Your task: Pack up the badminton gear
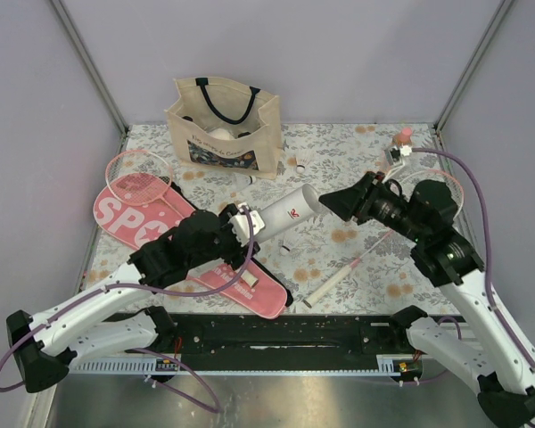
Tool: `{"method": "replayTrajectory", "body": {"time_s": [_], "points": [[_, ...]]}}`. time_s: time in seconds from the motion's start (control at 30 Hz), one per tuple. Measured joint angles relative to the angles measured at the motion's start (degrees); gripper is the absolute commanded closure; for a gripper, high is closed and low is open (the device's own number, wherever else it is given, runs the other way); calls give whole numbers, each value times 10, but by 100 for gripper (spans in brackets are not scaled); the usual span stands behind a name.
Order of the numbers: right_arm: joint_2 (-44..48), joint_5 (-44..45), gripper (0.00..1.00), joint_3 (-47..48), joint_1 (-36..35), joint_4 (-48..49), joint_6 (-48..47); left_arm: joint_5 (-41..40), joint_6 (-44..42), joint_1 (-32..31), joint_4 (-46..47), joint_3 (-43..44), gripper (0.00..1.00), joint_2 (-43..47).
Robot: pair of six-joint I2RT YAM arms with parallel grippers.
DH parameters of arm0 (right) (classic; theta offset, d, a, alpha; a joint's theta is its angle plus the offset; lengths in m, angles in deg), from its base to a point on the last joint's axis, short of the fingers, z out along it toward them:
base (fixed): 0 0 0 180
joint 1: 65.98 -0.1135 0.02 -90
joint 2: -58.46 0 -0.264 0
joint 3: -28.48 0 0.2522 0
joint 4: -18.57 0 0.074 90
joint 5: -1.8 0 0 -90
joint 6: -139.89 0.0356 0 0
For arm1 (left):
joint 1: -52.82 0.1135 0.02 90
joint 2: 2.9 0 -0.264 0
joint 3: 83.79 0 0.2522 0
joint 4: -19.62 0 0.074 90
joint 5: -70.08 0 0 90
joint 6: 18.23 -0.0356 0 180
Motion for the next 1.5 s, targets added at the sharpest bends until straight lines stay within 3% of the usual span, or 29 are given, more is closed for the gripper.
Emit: {"method": "replayTrajectory", "body": {"time_s": [0.27,0.47,1.03,1.5], "points": [[-88,-74,64,-8,0,82,44,-4,12,1,-8,-26,44,28],[-104,-105,100,-9,0,107,56,-5,16,2,-7,-43,45,46],[-117,-161,100,-9,97,101,61,-6,26,-6,49,-43,50,46],[-143,-160,100,38,165,139,91,-40,51,-2,0,-81,49,100]]}}
